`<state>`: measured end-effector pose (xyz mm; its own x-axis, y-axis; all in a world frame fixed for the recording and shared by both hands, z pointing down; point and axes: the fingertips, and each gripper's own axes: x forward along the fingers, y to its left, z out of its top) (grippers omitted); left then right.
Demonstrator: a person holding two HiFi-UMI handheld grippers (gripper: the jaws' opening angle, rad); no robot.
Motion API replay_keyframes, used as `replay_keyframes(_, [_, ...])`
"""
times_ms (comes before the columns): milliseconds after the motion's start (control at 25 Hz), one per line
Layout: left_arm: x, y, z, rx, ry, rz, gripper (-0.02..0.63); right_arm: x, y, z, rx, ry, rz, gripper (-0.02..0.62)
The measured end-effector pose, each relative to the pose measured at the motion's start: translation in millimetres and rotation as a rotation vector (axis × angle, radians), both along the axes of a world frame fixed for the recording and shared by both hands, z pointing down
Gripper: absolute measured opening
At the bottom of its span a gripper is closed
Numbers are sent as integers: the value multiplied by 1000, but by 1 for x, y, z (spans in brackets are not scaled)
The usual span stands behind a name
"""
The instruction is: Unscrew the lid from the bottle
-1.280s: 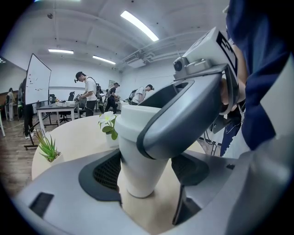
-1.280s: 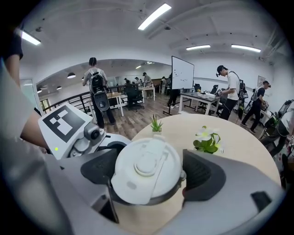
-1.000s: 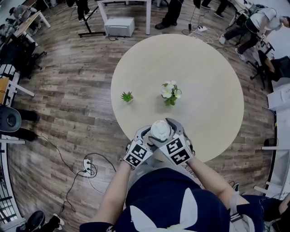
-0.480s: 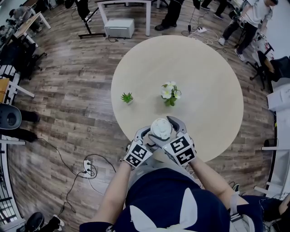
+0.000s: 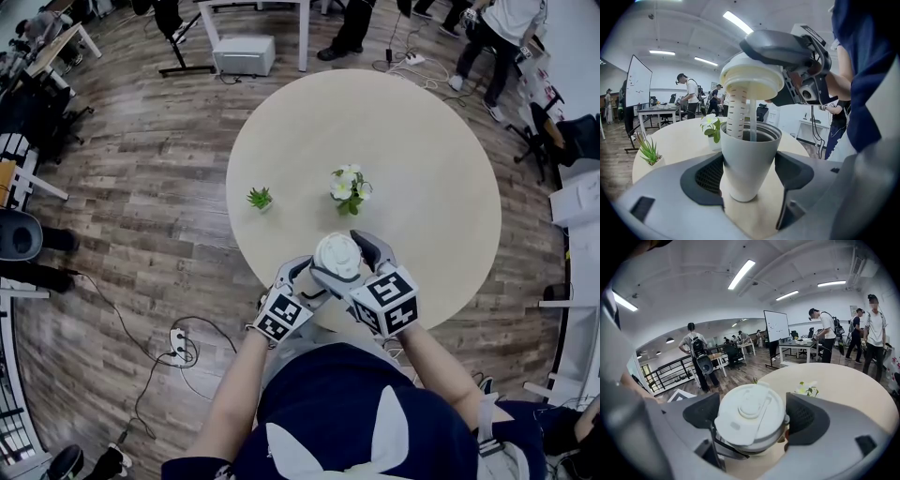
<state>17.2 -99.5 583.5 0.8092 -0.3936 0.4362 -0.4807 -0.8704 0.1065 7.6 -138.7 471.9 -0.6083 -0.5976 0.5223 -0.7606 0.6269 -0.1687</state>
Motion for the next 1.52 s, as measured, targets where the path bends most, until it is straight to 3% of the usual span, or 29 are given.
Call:
replay_keyframes(280, [0,-1,0,-3,0,0,341,12,-6,-15,-38,-110,55,442])
replay_keyframes(640, [-2,0,1,2,-1,0,341,35,-14,-24,-184,-373,173,442])
replay_keyframes(1080, [-1,-2,3,0,0,0,341,76,-20,-19,-282,-573,325,440])
replay_keyframes(1520, [-1,-1,2,0,-4,0,341,98,-21,-22,-276,-702,405,437])
